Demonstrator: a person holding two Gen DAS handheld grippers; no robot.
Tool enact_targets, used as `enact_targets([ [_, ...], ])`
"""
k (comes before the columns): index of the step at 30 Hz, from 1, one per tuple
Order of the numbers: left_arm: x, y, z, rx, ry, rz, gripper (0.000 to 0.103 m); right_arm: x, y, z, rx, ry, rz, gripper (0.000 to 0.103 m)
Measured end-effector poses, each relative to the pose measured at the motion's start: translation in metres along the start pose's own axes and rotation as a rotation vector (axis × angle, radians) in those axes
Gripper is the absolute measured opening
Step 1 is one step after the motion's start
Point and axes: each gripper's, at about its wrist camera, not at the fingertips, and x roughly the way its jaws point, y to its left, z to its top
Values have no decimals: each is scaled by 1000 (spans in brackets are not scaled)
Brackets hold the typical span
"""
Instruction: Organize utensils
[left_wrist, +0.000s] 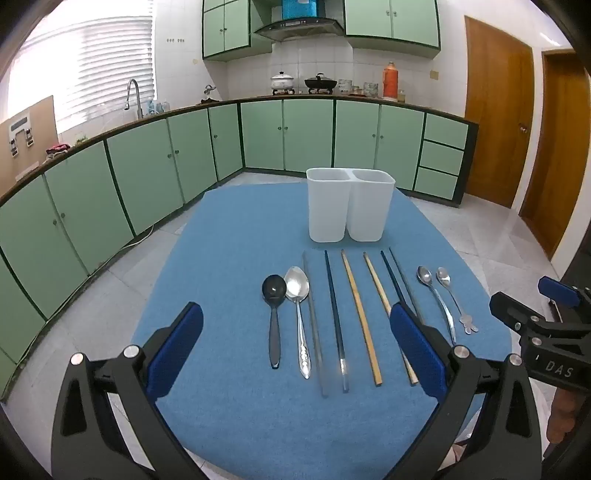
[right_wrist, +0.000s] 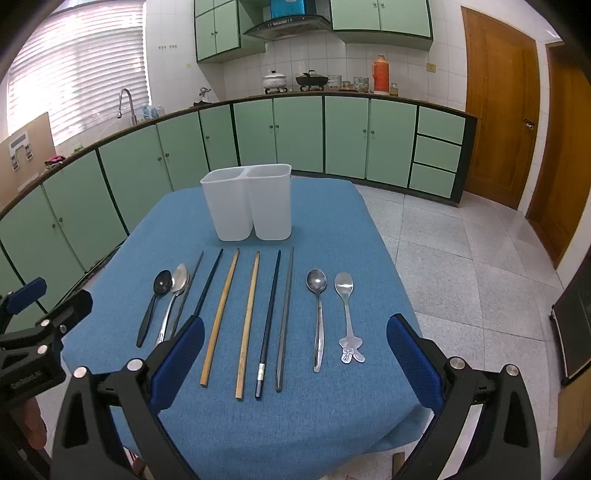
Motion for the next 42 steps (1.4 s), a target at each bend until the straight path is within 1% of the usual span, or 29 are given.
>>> enact_targets([
  [6, -2, -4, -1, 2, -9, 9, 98, 0, 0, 0, -1, 2, -1, 97],
  [8, 0, -3, 3, 2, -7, 9, 98, 0, 0, 0, -1, 2, 0, 97],
  [11, -2, -2, 0, 0, -4, 6, 98, 0, 0, 0, 0, 2, 0, 97],
  [14, -4, 7, 2, -9, -4, 1, 98, 0, 0, 0, 1, 1, 0, 97],
  [42, -3, 7, 3, 0, -11, 12, 98, -2, 0, 0, 1, 0, 1, 97],
])
